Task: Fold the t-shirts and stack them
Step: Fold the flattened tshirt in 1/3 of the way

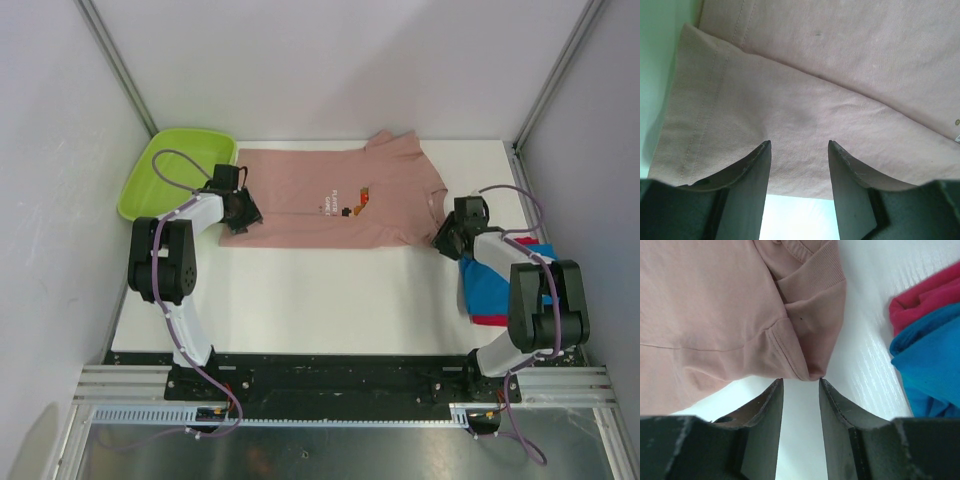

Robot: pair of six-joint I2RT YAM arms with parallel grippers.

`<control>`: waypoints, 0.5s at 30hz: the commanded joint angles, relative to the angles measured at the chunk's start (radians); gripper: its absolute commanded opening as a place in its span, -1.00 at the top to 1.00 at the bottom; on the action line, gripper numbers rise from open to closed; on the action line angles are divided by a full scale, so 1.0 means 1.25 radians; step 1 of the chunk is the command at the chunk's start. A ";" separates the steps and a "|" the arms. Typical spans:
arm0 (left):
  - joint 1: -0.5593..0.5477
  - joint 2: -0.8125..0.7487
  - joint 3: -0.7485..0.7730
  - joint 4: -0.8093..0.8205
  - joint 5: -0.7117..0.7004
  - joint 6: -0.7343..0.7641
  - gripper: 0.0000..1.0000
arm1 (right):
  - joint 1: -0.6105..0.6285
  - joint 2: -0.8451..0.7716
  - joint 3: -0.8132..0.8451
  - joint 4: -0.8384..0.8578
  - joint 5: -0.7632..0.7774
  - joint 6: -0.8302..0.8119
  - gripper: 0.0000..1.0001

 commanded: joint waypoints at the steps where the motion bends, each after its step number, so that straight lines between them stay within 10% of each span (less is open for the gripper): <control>1: 0.002 -0.036 -0.008 0.008 -0.010 -0.003 -0.08 | 0.012 0.013 0.048 0.015 0.061 -0.024 0.23; 15: 0.003 -0.031 -0.008 0.009 -0.014 -0.002 -0.08 | 0.012 0.056 0.082 -0.024 0.094 -0.029 0.30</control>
